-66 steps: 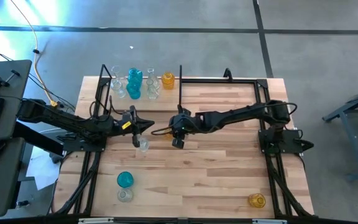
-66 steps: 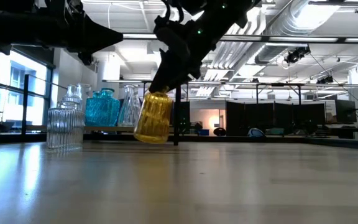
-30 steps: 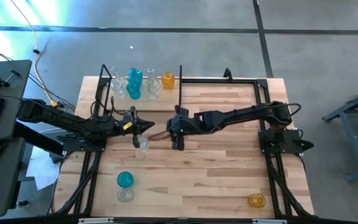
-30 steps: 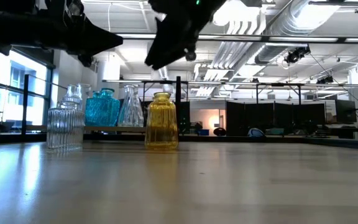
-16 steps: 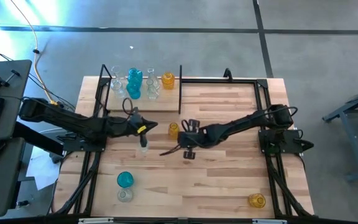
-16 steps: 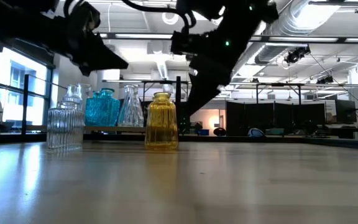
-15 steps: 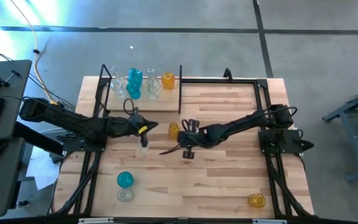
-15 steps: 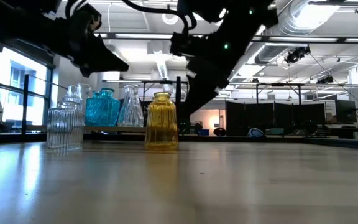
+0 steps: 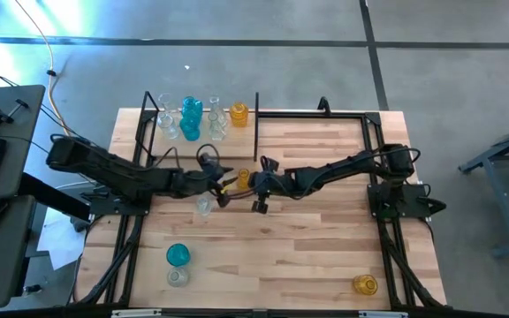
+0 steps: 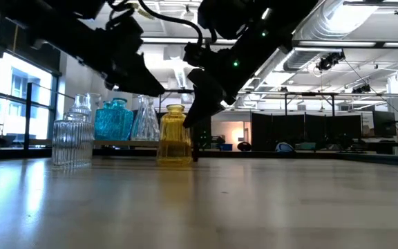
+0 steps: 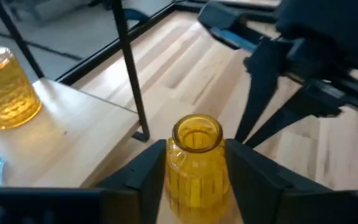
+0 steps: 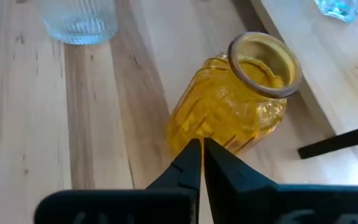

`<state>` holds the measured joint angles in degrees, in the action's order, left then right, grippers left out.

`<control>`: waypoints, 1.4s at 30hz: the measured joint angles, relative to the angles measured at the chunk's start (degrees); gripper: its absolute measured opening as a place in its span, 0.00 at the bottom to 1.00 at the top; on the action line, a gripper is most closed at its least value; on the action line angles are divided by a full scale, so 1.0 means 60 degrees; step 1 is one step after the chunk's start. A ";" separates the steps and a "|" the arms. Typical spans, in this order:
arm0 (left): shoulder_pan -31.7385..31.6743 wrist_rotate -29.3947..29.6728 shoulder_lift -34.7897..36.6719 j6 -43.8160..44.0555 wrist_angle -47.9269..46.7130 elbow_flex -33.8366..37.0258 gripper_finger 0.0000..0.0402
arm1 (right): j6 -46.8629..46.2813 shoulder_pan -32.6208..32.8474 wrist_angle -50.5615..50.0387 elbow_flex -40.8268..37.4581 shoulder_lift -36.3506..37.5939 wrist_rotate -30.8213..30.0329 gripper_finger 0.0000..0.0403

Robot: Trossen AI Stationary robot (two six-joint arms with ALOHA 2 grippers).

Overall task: Sort vases onto shelf
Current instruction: Put the yellow vase on the shelf aligned with the other yellow vase

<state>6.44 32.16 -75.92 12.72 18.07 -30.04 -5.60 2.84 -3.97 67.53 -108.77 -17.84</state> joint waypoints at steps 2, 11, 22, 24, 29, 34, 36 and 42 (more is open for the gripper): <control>-0.0007 0.0037 -0.0244 0.0118 -0.0187 -0.0225 0.44 | 0.0171 0.0034 -0.0013 0.0000 0.0000 0.0017 0.00; -0.0293 0.0342 -0.1512 0.0600 -0.0198 -0.0936 0.57 | 0.0261 0.0491 -0.0090 0.0000 0.0074 -0.0122 0.00; -0.0733 0.0234 -0.2230 0.0286 -0.0192 -0.1414 0.53 | 0.0229 0.1268 -0.0225 0.0000 0.0301 -0.0641 0.00; -0.0776 0.0231 -0.2230 0.0276 -0.0179 -0.1414 0.50 | 0.0211 0.1407 -0.0198 0.0000 0.0405 -0.0744 0.00; -0.0777 0.0220 -0.2230 0.0086 -0.0053 -0.1414 0.39 | 0.0189 0.1754 -0.0323 0.0000 0.0694 -0.1132 0.00; -0.0783 0.0190 -0.2201 -0.0055 -0.0025 -0.1414 0.35 | 0.0206 0.2005 -0.0450 0.0000 0.0880 -0.1496 0.00; -0.0783 0.0211 -0.2060 -0.0060 -0.0065 -0.1403 0.35 | 0.0175 0.2079 -0.0582 0.0000 0.0900 -0.1524 0.00; -0.0833 0.1139 -0.0991 -0.0063 -0.0412 -0.1403 0.35 | -0.0043 0.2277 -0.0797 0.0000 0.0900 -0.1524 0.00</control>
<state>1.44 38.99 -81.86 12.34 15.60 -38.46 -5.86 16.50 -8.75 67.53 -103.37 -26.98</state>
